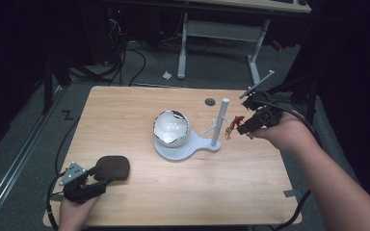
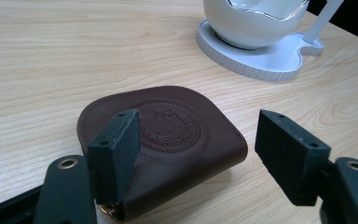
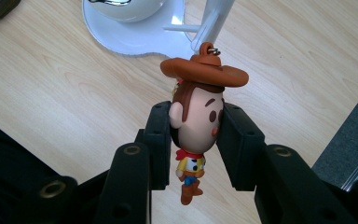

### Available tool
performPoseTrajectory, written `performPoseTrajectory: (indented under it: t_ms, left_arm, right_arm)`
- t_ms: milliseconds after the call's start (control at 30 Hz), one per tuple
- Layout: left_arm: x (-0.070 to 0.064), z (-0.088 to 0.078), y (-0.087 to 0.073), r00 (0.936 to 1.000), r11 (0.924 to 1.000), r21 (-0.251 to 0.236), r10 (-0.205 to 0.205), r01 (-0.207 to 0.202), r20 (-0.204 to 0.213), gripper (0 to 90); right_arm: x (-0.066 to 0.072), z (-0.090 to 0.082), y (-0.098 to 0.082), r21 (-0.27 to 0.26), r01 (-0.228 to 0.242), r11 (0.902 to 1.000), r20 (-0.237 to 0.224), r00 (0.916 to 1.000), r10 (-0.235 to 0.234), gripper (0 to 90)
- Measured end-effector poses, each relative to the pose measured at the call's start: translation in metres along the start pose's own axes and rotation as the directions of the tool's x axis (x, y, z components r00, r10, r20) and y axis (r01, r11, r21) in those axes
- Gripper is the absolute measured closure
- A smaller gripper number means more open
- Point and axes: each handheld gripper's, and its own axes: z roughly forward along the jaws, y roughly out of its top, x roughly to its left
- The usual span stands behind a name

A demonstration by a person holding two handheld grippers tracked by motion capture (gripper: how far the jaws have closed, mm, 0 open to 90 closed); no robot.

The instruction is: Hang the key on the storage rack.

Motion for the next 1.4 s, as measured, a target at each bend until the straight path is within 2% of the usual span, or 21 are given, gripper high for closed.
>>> performPoseTrajectory:
  t_ms: [267, 300, 733, 1033, 1400]
  left_arm:
    - [0.0, -0.001, 0.0, 1.0, 1.0, 0.0, -0.002, 0.002, 0.0, 31.0]
    - [0.0, -0.001, 0.0, 1.0, 1.0, -0.001, -0.003, 0.003, 0.001, 31.0]
    - [0.002, -0.003, -0.001, 0.9999, 0.9999, -0.007, -0.012, 0.012, -0.001, 31.0]
    - [0.004, -0.006, -0.002, 0.9998, 0.9997, -0.013, -0.021, 0.021, -0.004, 31.0]
    - [0.004, -0.005, -0.002, 0.9998, 0.9998, -0.008, -0.019, 0.019, -0.005, 31.0]
  right_arm:
    - [0.002, -0.002, 0.005, 0.0, -0.007, 1.0, 0.009, 0.9999, 0.007, 66.2]
    - [0.001, -0.003, 0.006, -0.006, 0.007, 1.0, 0.012, 0.9999, -0.007, 66.2]
    - [0.005, -0.001, 0.019, -0.019, 0.025, 0.9995, 0.014, 0.9996, -0.024, 66.2]
    - [-0.002, 0.011, 0.024, -0.013, -0.004, 0.9999, 0.026, 0.9996, 0.004, 66.2]
    - [-0.011, 0.017, 0.019, -0.015, -0.033, 0.9994, 0.028, 0.9991, 0.033, 66.2]
